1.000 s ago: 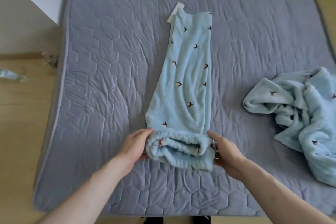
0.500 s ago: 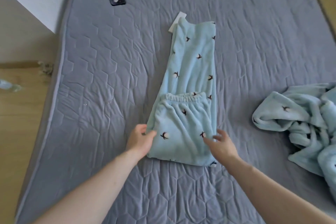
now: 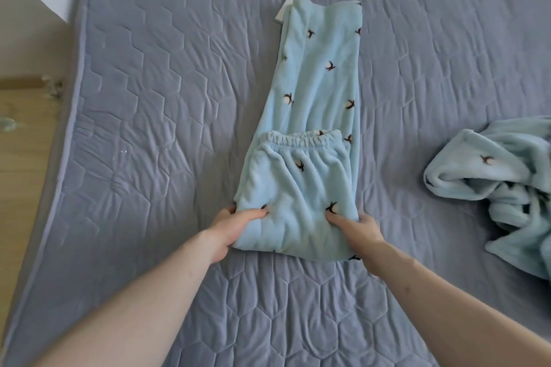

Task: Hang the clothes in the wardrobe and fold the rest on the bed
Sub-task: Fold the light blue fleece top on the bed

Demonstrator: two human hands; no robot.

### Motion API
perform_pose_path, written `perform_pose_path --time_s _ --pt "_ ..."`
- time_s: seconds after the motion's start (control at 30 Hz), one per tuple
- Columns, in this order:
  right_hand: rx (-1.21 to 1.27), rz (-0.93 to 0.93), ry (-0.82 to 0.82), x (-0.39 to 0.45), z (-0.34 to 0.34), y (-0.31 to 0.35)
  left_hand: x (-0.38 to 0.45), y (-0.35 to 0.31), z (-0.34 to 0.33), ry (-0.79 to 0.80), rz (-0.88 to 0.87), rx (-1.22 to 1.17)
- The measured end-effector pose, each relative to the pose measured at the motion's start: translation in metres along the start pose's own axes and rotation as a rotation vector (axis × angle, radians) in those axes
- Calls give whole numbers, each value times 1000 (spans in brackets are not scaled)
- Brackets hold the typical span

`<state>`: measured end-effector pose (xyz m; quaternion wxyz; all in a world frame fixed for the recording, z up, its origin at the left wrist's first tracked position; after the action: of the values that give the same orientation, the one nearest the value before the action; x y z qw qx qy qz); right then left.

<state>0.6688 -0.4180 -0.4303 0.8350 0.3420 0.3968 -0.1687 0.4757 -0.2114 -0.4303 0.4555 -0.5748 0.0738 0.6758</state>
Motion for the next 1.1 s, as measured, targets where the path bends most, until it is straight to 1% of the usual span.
perform_pose_path --time_s 0.1,0.17,0.27,0.4,0.53,0.6,0.7,0.8,0.9,1.03,1.1 --pt "-14 22 -1 -17 8 -9 -16 13 6 -70 -11 22" --pt "-31 31 17 -34 14 -21 -32 26 12 -85 -24 43" --pt "-80 -16 59 -69 24 -46 -72 51 25 -96 14 99" --pt "-199 -104 127 -122 36 -96 -126 97 45 -35 130 233" --pt "-308 -202 192 -175 53 -143 -173 141 69 45 223 421" --pt "-346 -245 227 -196 61 -160 -192 154 79 81 272 507" --pt "-360 -271 238 -220 70 -171 -213 163 89 129 328 582" --pt "-324 -282 209 -229 75 -161 -217 147 91 97 257 582" --pt "-264 -270 160 -220 83 -131 -210 111 91 37 129 442" --pt "-214 -140 186 -189 96 -66 -194 49 89 105 -10 296" --pt "-133 -129 197 -169 101 -34 -183 16 85 136 -53 256"
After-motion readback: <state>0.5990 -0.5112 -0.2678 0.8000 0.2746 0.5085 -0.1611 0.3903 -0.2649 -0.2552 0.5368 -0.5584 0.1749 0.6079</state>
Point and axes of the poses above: each hand's wrist, its own x-axis towards the middle knuckle, its own z-axis out of the back of the hand, y = z × x, the point moved 4 cm from there along x, towards the middle knuckle, and after that the axes turned 11 degrees about -y, right-handed, at the moved point
